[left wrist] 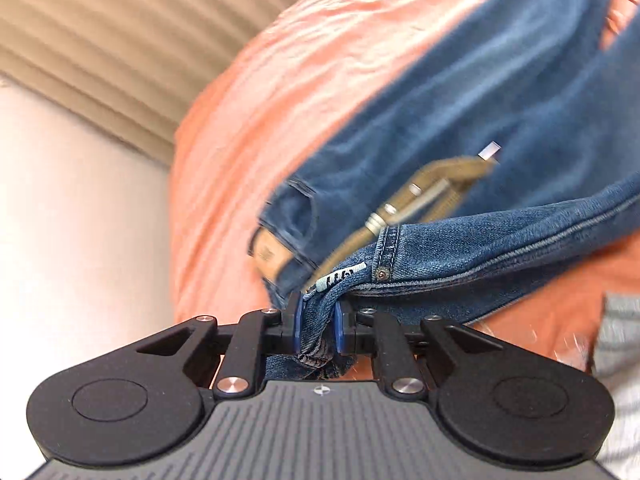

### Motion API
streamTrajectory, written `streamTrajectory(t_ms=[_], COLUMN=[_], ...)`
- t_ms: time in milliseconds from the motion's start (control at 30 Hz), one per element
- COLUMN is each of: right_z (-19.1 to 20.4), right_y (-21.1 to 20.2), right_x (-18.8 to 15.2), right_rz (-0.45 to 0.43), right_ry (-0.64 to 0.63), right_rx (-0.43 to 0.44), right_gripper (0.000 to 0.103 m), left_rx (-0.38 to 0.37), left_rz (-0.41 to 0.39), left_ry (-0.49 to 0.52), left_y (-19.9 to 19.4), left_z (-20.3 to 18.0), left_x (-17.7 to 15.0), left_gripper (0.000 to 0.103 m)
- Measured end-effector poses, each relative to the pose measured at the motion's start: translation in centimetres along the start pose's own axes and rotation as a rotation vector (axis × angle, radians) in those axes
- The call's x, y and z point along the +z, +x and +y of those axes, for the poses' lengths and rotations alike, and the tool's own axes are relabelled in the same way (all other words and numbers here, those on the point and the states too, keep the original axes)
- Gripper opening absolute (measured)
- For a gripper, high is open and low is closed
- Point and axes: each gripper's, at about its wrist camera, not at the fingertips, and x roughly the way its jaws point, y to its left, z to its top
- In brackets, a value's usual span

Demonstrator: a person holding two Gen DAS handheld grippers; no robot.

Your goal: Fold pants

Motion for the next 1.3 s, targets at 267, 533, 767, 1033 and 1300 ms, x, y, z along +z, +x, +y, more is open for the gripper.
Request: streamTrajectory(t_ms=[267,533,767,1033,1300], right_z=[3.1,5.1,6.2,7.9,5.6], right_y=[3.8,4.7,6.4,7.7,5.3], right_x=[0.7,0.7,0.5,0.5,2.1], right_rz=[-0.06,-0.09,-0.127,-0.153,-0.257], right_ry=[-0.162,-0.329,-0.381,-0.455,-0.315], right_rx=[0.062,0.115,0.117,0.08,-0.081], right_gripper=[0.04,0.039,0.031,0.011,0.0], left_rx=[0.078,0.095,0.101,0.095,0.104], left_rz=[0.053,0.099,0.131,0.158,0.137], left_ry=[-0.07,-0.163,-0.193,-0.2,-0.234], left_y=[0.2,1.0,1.2,1.7,1.4], left_z=[0.9,1.7,1.8,1.8,2.3], left_x=[2.6,3.5,4.2,4.3,4.0], left_gripper=[0.015,0.015,0.015,0.015,0.015])
